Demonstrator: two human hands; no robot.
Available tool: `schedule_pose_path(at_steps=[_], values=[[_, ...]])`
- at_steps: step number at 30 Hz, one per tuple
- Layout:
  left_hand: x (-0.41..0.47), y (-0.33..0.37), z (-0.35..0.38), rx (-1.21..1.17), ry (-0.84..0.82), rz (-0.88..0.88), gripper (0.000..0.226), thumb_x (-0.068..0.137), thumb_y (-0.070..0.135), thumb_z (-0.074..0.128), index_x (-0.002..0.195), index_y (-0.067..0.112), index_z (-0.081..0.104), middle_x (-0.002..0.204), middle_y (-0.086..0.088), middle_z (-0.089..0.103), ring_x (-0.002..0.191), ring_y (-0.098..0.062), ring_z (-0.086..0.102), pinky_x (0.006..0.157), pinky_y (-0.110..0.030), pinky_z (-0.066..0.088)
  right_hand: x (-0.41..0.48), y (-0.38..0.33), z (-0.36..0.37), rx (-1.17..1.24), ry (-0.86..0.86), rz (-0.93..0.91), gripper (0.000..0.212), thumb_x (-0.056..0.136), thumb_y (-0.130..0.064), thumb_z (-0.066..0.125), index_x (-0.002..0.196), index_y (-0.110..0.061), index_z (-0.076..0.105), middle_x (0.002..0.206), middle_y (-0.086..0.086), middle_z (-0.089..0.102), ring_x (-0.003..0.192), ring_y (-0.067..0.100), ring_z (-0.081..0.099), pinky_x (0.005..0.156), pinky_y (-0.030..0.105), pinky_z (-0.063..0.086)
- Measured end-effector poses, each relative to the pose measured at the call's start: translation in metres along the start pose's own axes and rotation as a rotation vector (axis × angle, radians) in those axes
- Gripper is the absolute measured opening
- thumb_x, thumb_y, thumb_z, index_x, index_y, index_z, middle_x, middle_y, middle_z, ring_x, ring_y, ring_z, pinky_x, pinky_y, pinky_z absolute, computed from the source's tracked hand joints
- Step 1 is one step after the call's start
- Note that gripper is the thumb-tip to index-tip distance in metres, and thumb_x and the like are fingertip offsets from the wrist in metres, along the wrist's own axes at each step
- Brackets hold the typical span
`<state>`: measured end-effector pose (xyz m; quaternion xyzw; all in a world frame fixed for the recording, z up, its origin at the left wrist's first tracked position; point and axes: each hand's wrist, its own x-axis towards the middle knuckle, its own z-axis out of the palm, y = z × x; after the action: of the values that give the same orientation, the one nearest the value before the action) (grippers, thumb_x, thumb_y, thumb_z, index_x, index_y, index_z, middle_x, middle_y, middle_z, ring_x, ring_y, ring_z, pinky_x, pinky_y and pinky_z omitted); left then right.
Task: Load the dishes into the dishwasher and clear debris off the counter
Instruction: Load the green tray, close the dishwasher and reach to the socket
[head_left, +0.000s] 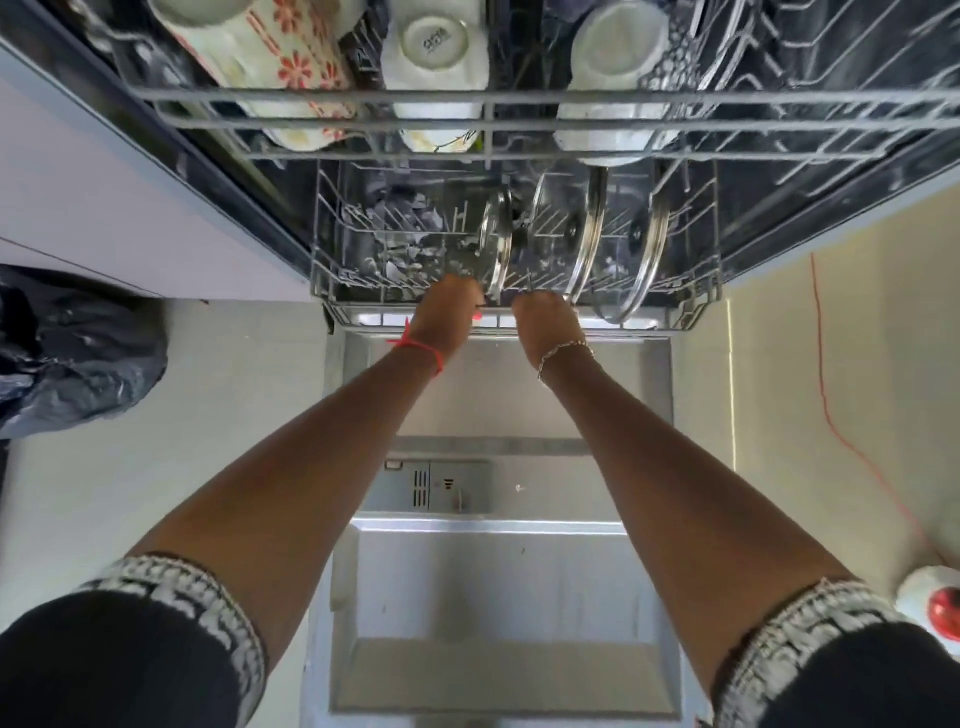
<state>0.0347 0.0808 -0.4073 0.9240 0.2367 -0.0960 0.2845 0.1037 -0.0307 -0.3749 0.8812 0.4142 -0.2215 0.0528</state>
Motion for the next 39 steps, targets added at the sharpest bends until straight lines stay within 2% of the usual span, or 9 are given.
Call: schedule_pose_path(at_steps=[11, 26, 28, 29, 31, 33, 35, 36, 39], values=[[0.033, 0.0, -0.016, -0.031, 0.075, 0.035, 0.018, 0.091, 0.0, 0.052, 0.097, -0.006, 0.068, 0.092, -0.023, 0.068, 0.087, -0.031, 0.063, 0.078, -0.032, 0.047, 0.033, 0.012, -0.023, -0.014, 0.019, -0.041, 0.033, 0.095, 0.003, 0.03, 0.122, 0.004, 0.049, 0.121, 0.021, 0.056, 0.114, 0.034, 0.053, 0.095, 0.039, 0.043], [0.062, -0.01, -0.013, -0.076, 0.137, -0.026, 0.024, 0.09, -0.001, 0.05, 0.109, -0.004, 0.065, 0.108, -0.025, 0.064, 0.099, -0.035, 0.062, 0.088, -0.04, 0.048, 0.061, 0.015, -0.025, 0.019, 0.067, -0.001, 0.033, 0.092, 0.009, 0.032, 0.119, 0.006, 0.051, 0.12, 0.023, 0.055, 0.114, 0.038, 0.053, 0.098, 0.043, 0.043], [0.051, -0.007, -0.012, -0.138, 0.085, -0.035, 0.037, 0.088, -0.003, 0.053, 0.125, -0.002, 0.055, 0.126, -0.027, 0.054, 0.117, -0.035, 0.053, 0.101, -0.037, 0.041, 0.061, 0.012, -0.028, 0.024, 0.025, 0.017, 0.034, 0.093, 0.006, 0.033, 0.125, 0.006, 0.047, 0.126, 0.024, 0.052, 0.12, 0.038, 0.049, 0.101, 0.042, 0.04], [0.039, -0.004, -0.01, -0.154, 0.031, -0.002, 0.055, 0.086, -0.004, 0.057, 0.139, 0.001, 0.041, 0.142, -0.026, 0.038, 0.132, -0.035, 0.038, 0.11, -0.032, 0.031, 0.06, 0.01, -0.026, 0.019, 0.009, 0.016, 0.037, 0.094, 0.004, 0.032, 0.131, 0.005, 0.041, 0.133, 0.026, 0.046, 0.126, 0.037, 0.043, 0.106, 0.042, 0.035], [0.008, -0.003, -0.002, -0.178, -0.012, 0.093, 0.098, 0.077, -0.004, 0.068, 0.15, 0.012, 0.005, 0.156, -0.016, -0.004, 0.145, -0.032, 0.001, 0.114, -0.031, 0.013, 0.049, 0.012, -0.016, 0.005, 0.037, 0.003, 0.054, 0.094, 0.004, 0.031, 0.146, -0.001, 0.015, 0.152, 0.023, 0.015, 0.142, 0.033, 0.015, 0.117, 0.041, 0.015], [-0.03, -0.006, 0.009, -0.183, 0.053, 0.127, 0.111, 0.072, -0.002, 0.074, 0.149, 0.018, -0.004, 0.156, -0.011, -0.015, 0.144, -0.03, -0.009, 0.116, -0.041, 0.01, 0.022, 0.016, 0.008, -0.013, 0.123, 0.004, 0.064, 0.09, 0.011, 0.02, 0.147, -0.005, -0.005, 0.155, 0.017, -0.008, 0.144, 0.029, -0.005, 0.117, 0.038, -0.002], [-0.068, -0.017, 0.024, -0.12, 0.036, 0.094, 0.108, 0.075, 0.002, 0.073, 0.149, 0.019, -0.004, 0.157, -0.009, -0.011, 0.145, -0.03, -0.007, 0.117, -0.05, 0.012, -0.018, 0.014, 0.042, 0.0, 0.194, -0.06, 0.063, 0.084, 0.007, 0.004, 0.146, 0.0, 0.002, 0.154, 0.019, 0.0, 0.144, 0.032, 0.003, 0.116, 0.037, 0.001], [-0.085, -0.022, 0.033, -0.079, 0.004, 0.072, 0.105, 0.077, 0.004, 0.072, 0.149, 0.02, -0.003, 0.157, -0.009, -0.009, 0.145, -0.029, -0.005, 0.116, -0.051, 0.013, -0.039, 0.01, 0.057, -0.005, 0.184, -0.105, 0.065, 0.081, 0.003, 0.002, 0.145, 0.002, 0.015, 0.152, 0.022, 0.014, 0.142, 0.034, 0.016, 0.115, 0.039, 0.011], [-0.144, -0.032, 0.066, -0.046, -0.081, 0.008, 0.095, 0.082, 0.004, 0.066, 0.149, 0.021, 0.0, 0.158, -0.008, -0.002, 0.145, -0.027, -0.002, 0.117, -0.05, 0.013, -0.099, -0.001, 0.102, -0.027, 0.09, -0.173, 0.056, 0.076, 0.005, 0.031, 0.128, 0.0, 0.052, 0.133, 0.021, 0.051, 0.121, 0.032, 0.053, 0.097, 0.043, 0.044]])
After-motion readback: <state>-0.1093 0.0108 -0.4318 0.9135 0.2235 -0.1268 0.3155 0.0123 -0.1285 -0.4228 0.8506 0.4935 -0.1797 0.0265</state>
